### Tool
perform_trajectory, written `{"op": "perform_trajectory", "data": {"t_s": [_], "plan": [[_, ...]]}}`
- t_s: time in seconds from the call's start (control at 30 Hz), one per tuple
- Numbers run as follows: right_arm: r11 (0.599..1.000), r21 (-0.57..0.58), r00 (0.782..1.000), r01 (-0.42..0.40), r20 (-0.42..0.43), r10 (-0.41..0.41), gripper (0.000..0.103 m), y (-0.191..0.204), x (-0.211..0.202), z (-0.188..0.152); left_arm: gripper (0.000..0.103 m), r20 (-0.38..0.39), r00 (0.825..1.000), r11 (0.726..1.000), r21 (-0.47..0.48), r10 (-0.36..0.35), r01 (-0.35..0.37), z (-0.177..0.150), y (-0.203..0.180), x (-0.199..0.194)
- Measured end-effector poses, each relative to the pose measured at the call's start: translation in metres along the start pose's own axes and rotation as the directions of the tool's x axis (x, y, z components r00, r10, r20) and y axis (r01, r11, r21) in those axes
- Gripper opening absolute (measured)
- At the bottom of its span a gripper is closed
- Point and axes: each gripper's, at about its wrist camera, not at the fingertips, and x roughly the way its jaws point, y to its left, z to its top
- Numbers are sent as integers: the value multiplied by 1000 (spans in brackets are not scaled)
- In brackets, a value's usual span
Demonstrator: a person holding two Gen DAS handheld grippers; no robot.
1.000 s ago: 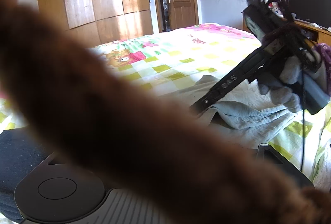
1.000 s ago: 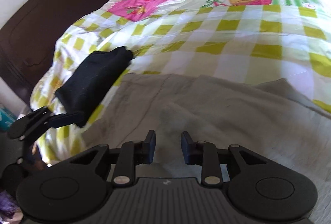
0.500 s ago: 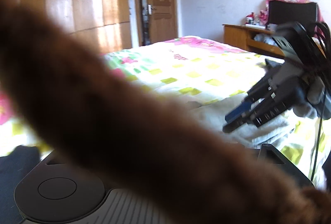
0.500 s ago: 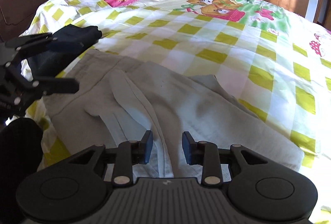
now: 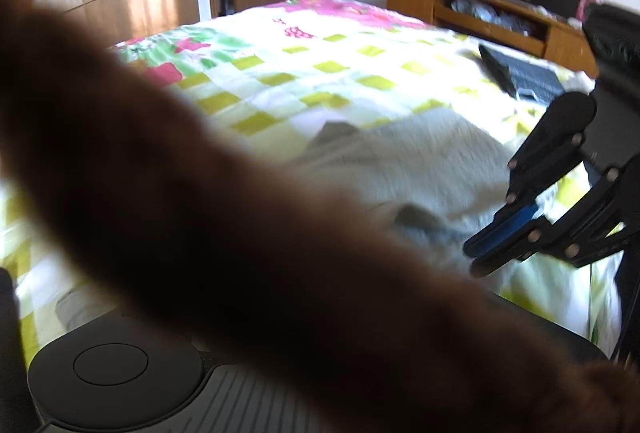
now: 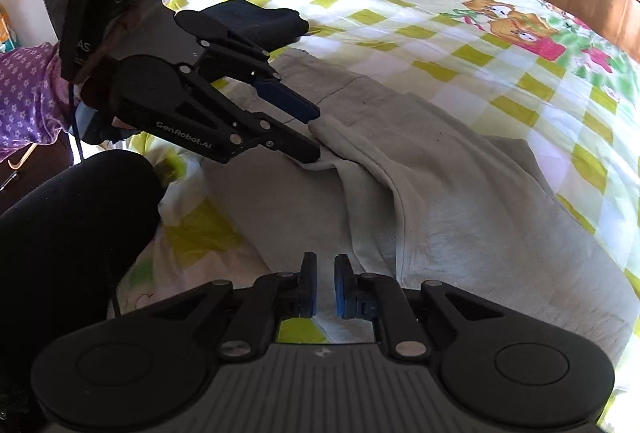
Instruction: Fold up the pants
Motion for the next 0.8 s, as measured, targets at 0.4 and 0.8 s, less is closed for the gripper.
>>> {"op": "perform_trajectory", "data": {"t_s": [0.4,0.8], "plan": [[981,-91,985,170,30,-168,43,-6,27,17,50,77,994,994,-85,81,-74,-2,26,-25],[974,-96,979,204,50,-199,19,18,22,23,50,91,995,990,128,45,-56,-4,-5,-20]]}}
